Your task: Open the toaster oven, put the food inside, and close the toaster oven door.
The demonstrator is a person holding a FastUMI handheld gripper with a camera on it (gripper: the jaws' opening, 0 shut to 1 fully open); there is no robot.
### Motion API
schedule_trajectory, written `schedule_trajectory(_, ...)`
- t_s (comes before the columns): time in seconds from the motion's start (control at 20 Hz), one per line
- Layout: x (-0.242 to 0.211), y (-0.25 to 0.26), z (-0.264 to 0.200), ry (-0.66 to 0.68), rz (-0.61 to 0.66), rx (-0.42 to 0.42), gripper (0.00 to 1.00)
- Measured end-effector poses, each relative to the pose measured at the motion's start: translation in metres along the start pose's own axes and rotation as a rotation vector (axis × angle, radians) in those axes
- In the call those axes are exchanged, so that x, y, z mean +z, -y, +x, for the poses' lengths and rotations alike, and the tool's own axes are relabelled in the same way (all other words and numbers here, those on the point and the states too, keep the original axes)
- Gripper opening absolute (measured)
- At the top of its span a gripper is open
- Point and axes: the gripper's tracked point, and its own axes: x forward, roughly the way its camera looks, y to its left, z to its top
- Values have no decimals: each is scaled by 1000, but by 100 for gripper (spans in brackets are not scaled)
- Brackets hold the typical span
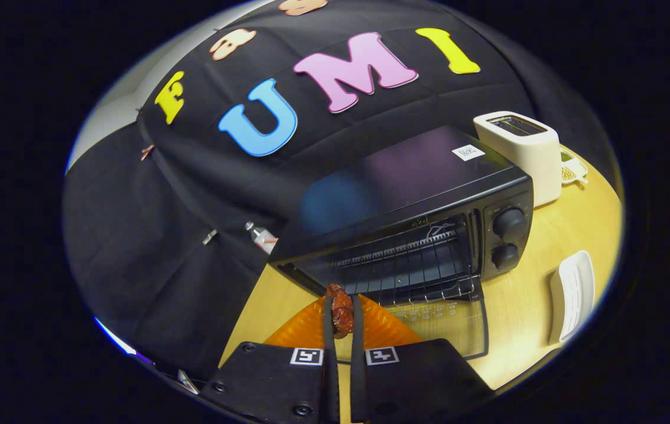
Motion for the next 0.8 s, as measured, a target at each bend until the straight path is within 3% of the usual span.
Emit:
schedule_trajectory(0.65, 33, 69, 82, 84, 41, -129, 11)
schedule_trajectory(0.75, 29, 82, 85, 61, -17, -191, 17)
schedule_trajectory(0.8, 27, 95, 87, 49, -59, -251, 26)
